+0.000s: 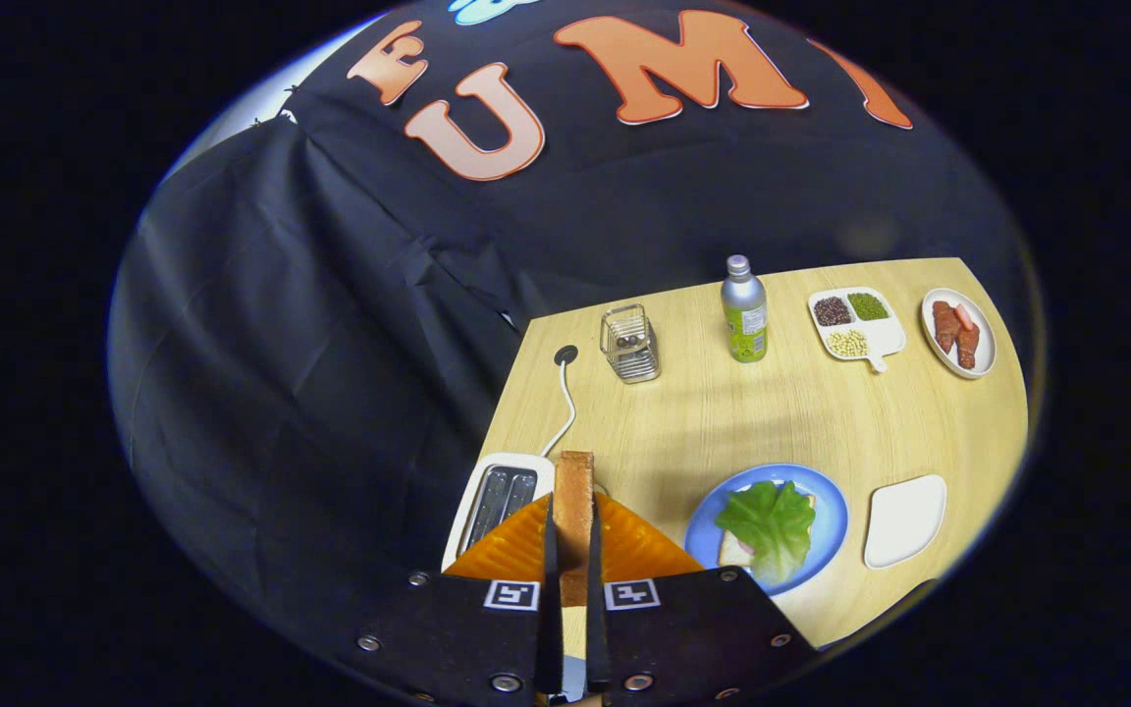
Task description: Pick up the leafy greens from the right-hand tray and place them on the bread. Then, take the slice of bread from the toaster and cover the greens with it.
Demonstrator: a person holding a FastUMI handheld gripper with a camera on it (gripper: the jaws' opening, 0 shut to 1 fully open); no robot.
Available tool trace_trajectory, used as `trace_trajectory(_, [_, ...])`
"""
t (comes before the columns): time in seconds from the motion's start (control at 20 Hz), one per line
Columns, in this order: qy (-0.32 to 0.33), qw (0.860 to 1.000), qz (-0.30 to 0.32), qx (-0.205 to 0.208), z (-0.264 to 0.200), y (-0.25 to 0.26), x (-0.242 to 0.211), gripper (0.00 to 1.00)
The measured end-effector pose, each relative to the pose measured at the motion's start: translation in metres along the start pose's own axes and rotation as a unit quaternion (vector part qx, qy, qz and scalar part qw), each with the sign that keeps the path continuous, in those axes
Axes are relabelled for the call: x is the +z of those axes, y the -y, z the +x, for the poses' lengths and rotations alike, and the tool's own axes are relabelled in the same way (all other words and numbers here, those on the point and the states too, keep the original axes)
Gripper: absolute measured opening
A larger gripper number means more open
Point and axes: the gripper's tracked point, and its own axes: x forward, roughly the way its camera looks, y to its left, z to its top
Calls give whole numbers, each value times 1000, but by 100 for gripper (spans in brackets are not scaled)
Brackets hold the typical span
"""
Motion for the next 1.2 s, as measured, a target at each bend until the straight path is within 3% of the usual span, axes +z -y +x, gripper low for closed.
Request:
trace_trajectory(0.7, [-7,998,34,45,-2,88,-31,10])
trace_trajectory(1.2, [-17,997,62,44,38,156,-56,10])
